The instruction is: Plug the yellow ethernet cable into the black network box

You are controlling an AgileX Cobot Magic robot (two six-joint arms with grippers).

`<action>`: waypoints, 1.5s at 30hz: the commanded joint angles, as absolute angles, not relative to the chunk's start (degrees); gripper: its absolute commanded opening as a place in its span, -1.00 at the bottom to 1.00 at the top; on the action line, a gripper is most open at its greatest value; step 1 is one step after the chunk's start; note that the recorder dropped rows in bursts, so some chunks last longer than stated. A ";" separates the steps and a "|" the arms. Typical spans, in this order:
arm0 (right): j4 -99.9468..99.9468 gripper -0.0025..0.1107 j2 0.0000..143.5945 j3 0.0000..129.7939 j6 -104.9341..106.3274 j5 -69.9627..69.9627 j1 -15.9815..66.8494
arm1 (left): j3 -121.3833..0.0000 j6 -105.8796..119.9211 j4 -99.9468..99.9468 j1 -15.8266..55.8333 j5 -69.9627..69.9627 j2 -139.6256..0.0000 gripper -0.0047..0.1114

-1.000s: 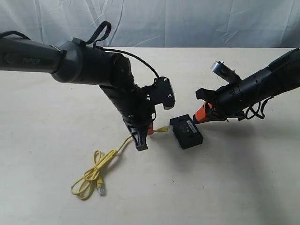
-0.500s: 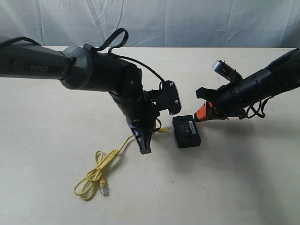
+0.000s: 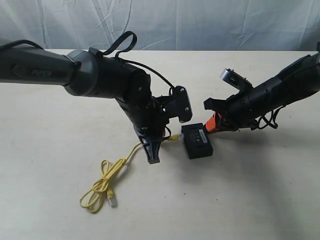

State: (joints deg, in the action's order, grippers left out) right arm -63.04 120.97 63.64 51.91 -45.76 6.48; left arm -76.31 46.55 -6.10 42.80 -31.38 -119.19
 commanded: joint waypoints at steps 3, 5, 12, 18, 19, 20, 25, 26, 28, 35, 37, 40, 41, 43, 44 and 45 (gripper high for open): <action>-63.46 -0.97 120.95 63.75 52.33 -47.26 6.81 | -76.37 46.57 -7.02 42.91 -30.41 -119.32 -0.92; -63.46 -0.97 120.95 63.75 52.33 -47.26 6.81 | -76.37 46.57 -7.02 42.91 -30.82 -119.32 -0.92; -63.46 -0.97 120.95 63.75 52.33 -47.26 6.81 | -76.37 46.84 -7.02 42.91 -31.82 -119.98 -0.92; -63.46 -0.97 120.95 63.75 52.33 -47.26 6.81 | -76.37 47.18 -7.02 42.91 -30.96 -119.98 -0.92; -63.46 -0.97 120.95 63.75 52.33 -47.26 6.81 | -76.37 47.48 -7.02 42.91 -30.96 -119.98 -0.92; -63.46 -0.97 120.95 63.75 52.33 -47.26 6.81 | -76.37 47.48 -7.02 42.91 -30.96 -119.98 -0.92; -63.46 -0.97 120.95 63.75 52.33 -47.26 6.81 | -76.37 47.49 -6.78 42.91 -31.70 -119.71 -0.92; -63.34 -0.97 120.95 63.75 52.33 -47.25 6.81 | -76.37 47.49 -6.50 42.91 -31.95 -119.50 -0.92; -63.24 -0.97 120.95 63.75 52.33 -47.25 6.81 | -76.37 47.49 -5.67 42.91 -32.38 -119.09 -0.92; -63.26 -0.97 120.95 63.75 54.15 -47.98 6.81 | -76.71 50.04 -5.55 42.91 -32.52 -118.58 -0.92; -63.26 -0.97 120.95 63.75 54.44 -48.13 6.81 | -76.88 50.04 -5.55 42.91 -32.13 -118.58 -0.92; -63.26 -0.97 120.95 63.75 54.56 -48.11 6.81 | -77.12 50.23 -5.67 42.91 -31.97 -118.58 -0.92; -63.26 -0.97 120.95 63.75 54.56 -48.11 6.81 | -77.12 50.31 -5.67 42.91 -31.97 -118.58 -0.92; -63.26 -0.97 120.95 63.75 54.55 -47.94 6.81 | -77.12 50.29 -5.27 42.91 -32.70 -118.58 -0.92; -63.26 -0.97 120.95 63.75 54.55 -47.94 6.81 | -77.12 50.19 -4.74 42.91 -33.15 -118.58 -0.92; -63.26 -0.97 120.95 63.75 54.55 -47.94 6.81 | -77.12 50.04 -4.10 42.91 -33.43 -118.58 -0.92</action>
State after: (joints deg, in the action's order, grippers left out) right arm -62.91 120.97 63.64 53.96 -46.79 6.57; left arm -76.55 50.19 -4.71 42.80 -33.21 -119.22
